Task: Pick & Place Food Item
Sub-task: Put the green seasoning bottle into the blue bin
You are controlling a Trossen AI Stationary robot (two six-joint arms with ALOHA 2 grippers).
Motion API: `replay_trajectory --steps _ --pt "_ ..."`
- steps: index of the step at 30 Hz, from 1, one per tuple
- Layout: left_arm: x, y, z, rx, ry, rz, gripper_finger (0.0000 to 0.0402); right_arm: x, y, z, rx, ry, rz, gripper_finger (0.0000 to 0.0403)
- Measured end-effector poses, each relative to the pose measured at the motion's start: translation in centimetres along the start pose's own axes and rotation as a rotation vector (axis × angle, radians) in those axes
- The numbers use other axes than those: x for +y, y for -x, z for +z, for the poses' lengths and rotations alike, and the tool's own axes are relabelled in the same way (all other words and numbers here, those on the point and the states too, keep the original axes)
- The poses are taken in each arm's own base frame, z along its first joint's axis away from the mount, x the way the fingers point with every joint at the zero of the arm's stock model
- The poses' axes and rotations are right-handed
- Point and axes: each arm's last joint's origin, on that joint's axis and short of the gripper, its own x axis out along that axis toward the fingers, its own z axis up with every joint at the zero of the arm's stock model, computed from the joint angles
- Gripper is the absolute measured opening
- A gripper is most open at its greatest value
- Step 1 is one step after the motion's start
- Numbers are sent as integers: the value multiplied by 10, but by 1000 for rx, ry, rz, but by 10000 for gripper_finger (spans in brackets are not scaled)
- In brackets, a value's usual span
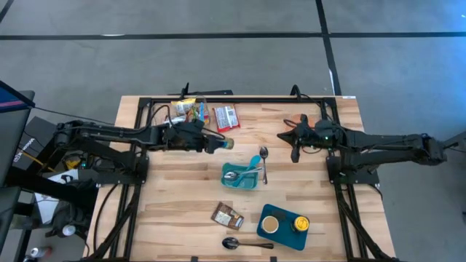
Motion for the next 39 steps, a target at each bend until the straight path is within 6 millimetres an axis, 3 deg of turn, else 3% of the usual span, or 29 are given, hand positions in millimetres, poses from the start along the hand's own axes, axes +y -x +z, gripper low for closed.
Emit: replay_trajectory --steps 7,14,21,29,33,39 --pt "-3 -7 2 -25 10 -35 191 26 -3 6 -85 99 46 0" --pt "-2 -34 -5 -24 8 -73 198 49 -22 2 -109 188 80 0" --pt "4 -58 -7 -9 18 -98 191 60 -41 1 -63 219 96 0" --pt "7 -65 -8 -13 8 -99 193 68 -61 3 -12 237 92 3" --pt "5 -65 -7 -21 9 -114 191 72 -69 9 -12 257 72 40" --pt "5 -64 -7 -21 6 -117 195 80 -84 16 -3 360 69 152"
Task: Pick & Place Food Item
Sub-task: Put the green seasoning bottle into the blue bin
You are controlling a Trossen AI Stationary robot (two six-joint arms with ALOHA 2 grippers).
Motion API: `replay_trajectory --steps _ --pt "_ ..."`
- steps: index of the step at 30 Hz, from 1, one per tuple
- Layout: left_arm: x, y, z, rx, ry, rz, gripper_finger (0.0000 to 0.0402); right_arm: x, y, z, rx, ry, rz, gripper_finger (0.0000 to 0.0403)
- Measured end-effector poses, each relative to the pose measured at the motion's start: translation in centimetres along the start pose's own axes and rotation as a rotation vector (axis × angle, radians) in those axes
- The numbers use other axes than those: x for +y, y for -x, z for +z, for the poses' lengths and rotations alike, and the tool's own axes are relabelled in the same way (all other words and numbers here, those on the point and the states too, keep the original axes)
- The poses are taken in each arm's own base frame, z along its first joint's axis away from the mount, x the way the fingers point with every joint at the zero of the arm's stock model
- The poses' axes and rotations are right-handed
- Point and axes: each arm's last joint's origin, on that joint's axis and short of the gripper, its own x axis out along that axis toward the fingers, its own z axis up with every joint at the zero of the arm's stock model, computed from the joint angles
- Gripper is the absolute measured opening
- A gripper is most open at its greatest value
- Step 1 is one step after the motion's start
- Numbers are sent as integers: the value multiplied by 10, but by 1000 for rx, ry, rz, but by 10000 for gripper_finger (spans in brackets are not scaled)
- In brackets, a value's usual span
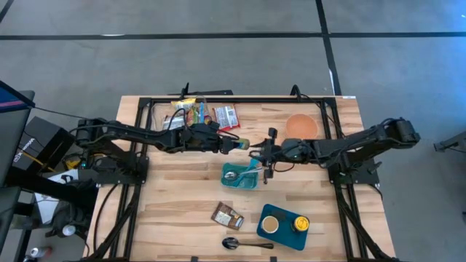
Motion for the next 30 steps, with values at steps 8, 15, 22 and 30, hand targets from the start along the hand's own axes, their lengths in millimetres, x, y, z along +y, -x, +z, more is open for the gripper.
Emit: replay_trajectory --steps 8,15,22,30 --pt "0 0 -1 14 -7 -1 199 2 -26 10 34 31 -20 282" --pt "0 0 -1 13 -9 -3 192 -8 -30 18 49 25 -98 296" --pt "0 0 -1 16 -24 -5 195 -17 -32 14 63 -70 -123 296" --pt "0 0 -1 15 -24 -5 200 -16 -33 13 57 -83 -48 296"
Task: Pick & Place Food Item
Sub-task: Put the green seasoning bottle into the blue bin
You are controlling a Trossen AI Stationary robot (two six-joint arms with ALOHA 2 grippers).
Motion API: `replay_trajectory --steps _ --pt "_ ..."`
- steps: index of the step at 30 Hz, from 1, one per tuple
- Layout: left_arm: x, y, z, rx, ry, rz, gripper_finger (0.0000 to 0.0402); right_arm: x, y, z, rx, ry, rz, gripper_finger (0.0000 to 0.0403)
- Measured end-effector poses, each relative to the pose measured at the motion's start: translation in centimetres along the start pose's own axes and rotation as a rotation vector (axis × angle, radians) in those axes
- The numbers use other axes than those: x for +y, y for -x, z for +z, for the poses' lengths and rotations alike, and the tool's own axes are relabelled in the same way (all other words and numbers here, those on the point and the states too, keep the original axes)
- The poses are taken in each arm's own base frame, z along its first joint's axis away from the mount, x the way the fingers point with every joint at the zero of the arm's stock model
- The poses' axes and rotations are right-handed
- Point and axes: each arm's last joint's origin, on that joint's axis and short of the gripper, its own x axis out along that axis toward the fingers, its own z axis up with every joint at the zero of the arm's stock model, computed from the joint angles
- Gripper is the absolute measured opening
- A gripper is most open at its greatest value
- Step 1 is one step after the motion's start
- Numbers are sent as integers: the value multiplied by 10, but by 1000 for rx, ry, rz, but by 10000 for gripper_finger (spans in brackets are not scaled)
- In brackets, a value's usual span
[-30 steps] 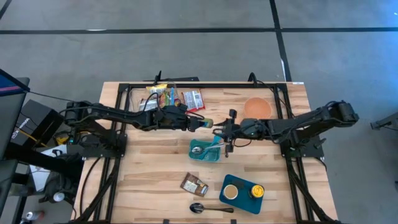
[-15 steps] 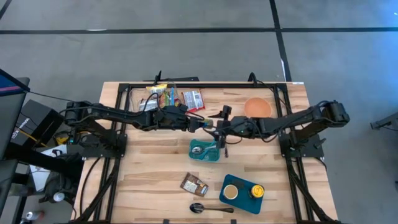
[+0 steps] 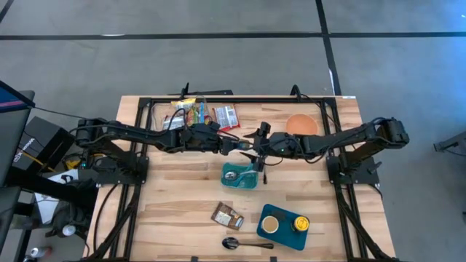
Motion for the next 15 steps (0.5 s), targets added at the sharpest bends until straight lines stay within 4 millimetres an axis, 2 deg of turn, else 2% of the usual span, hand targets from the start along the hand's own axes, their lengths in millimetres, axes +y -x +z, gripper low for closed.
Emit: replay_trajectory --steps 15 --pt "-1 0 1 -7 1 -6 192 -6 -2 -1 4 -16 -18 296"
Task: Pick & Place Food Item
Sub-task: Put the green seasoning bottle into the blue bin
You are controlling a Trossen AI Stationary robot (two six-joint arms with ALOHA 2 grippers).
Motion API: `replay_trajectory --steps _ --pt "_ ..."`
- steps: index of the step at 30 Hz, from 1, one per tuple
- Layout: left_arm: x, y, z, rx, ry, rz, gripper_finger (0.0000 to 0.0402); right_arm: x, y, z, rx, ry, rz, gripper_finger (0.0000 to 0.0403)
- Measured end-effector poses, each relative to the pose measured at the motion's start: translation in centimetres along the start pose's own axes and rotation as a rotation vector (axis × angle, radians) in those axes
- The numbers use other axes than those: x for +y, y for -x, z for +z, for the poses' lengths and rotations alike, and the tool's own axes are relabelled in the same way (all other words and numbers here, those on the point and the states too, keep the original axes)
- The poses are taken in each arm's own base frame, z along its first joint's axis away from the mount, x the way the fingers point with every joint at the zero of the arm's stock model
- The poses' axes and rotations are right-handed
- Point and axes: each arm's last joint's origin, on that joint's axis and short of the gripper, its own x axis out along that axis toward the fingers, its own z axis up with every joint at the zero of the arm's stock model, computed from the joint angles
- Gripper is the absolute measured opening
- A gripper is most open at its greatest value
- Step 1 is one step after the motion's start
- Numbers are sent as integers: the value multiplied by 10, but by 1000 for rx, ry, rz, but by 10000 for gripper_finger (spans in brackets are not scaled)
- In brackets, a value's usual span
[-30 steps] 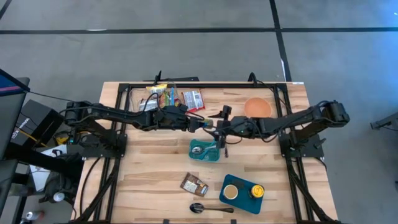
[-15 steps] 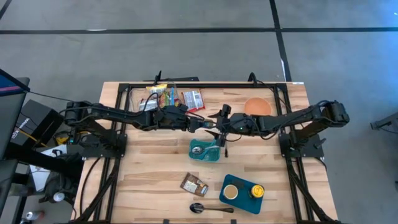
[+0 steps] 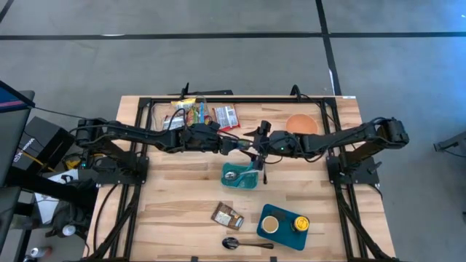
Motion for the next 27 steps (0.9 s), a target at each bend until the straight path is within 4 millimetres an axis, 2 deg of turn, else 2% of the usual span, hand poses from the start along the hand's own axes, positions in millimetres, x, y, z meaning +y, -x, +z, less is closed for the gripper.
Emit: replay_trajectory --steps 4,9,11,16,27 --pt "-1 0 1 -9 2 -14 194 4 -11 -7 39 13 6 296" --pt "-1 0 0 -3 1 -13 198 12 -28 -5 86 68 12 296" --pt "-1 0 0 -2 1 -13 192 13 -32 2 76 64 12 296" --pt "-1 0 0 -2 0 -11 196 13 -35 6 121 79 19 296" --pt "-1 0 -1 5 -4 -5 196 16 -30 11 107 82 30 290"
